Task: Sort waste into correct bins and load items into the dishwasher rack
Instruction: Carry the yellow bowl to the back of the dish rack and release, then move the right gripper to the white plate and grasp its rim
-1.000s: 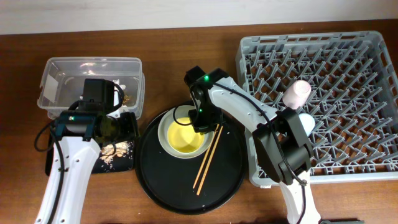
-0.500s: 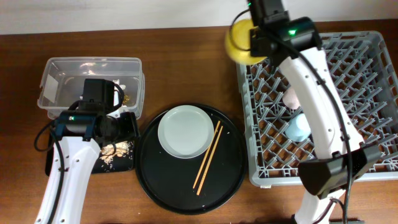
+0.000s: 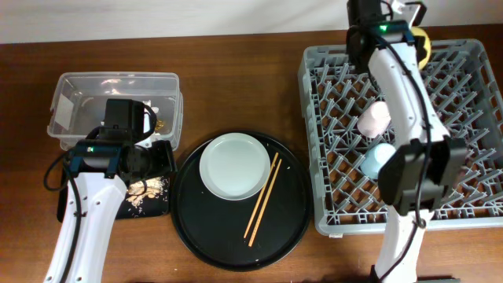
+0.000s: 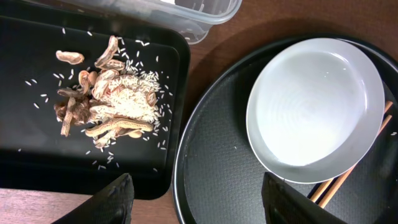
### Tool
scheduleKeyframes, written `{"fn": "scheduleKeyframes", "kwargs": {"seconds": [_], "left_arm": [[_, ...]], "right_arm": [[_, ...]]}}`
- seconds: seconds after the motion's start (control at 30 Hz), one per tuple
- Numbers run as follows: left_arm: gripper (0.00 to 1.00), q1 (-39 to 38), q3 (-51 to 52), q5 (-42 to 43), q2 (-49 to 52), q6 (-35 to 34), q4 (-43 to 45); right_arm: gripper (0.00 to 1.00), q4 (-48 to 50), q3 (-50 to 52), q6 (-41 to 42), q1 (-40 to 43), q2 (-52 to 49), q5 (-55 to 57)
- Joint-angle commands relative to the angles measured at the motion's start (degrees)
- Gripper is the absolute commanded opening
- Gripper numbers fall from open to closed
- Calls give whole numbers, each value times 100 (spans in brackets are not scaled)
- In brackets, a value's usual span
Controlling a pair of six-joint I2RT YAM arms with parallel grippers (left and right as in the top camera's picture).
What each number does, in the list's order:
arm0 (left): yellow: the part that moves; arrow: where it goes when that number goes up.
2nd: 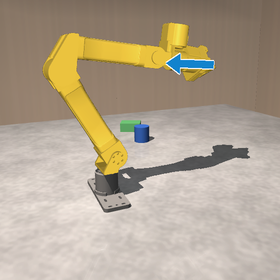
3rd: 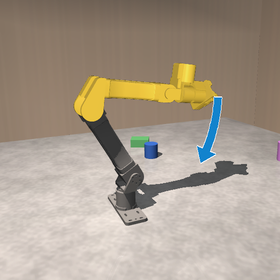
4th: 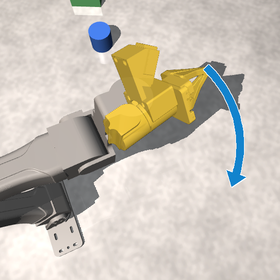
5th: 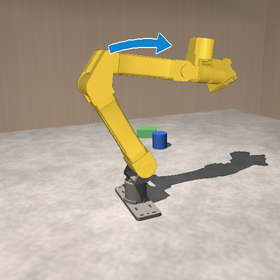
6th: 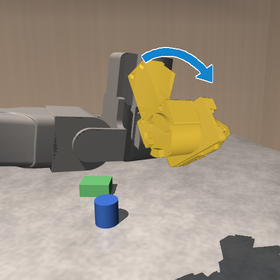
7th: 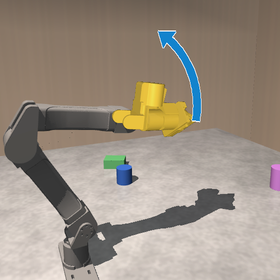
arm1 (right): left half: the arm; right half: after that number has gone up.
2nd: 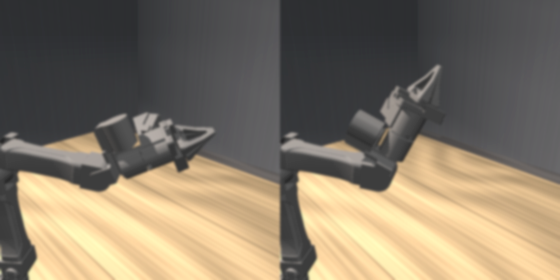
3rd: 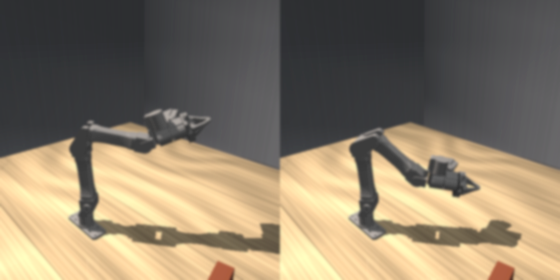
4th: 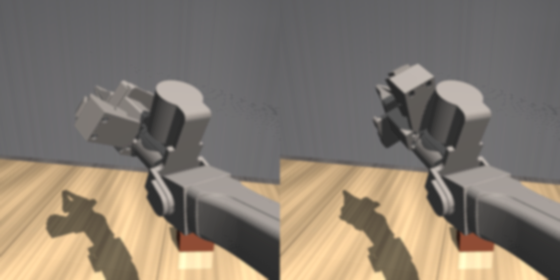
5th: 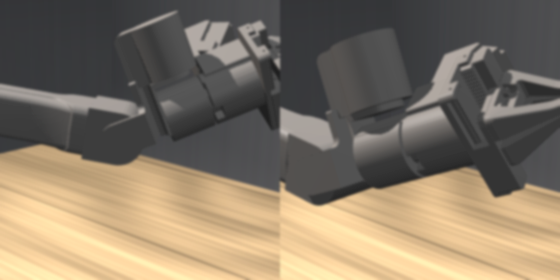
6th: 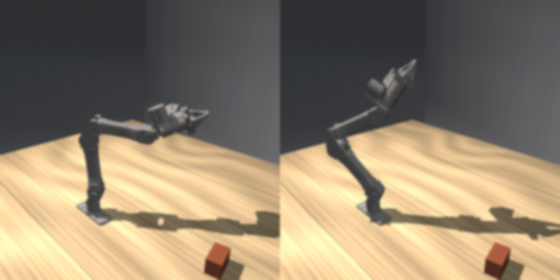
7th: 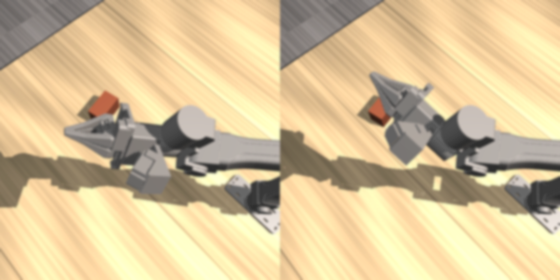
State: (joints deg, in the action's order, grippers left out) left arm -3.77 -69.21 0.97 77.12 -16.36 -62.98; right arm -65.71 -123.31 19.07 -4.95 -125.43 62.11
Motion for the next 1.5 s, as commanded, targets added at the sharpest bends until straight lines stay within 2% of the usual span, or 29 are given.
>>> {"fn": "scheduleKeyframes", "kwargs": {"seconds": [0.0,0.4,0.77,1.07,1.23,1.37,1.47], "left_arm": [[65,20,-26,-76,-55,-76,24],[65,20,-26,-79,-55,-76,57],[65,20,-26,-76,-55,-76,57],[65,20,-26,-76,-55,-76,59],[65,20,-26,-76,-55,-76,57],[65,20,-26,-76,-55,-76,57],[65,20,-26,-76,-55,-76,57]], "right_arm": [[4,-70,33,101,11,-286,195],[4,-396,129,551,9,-621,-444],[4,-688,129,551,-262,-621,-640],[4,-1412,120,549,-424,-575,-675],[4,-1491,118,544,-623,-566,-1193],[11,-1530,116,546,-697,-566,-1495],[11,-1596,116,549,-704,-564,-1528]]}}
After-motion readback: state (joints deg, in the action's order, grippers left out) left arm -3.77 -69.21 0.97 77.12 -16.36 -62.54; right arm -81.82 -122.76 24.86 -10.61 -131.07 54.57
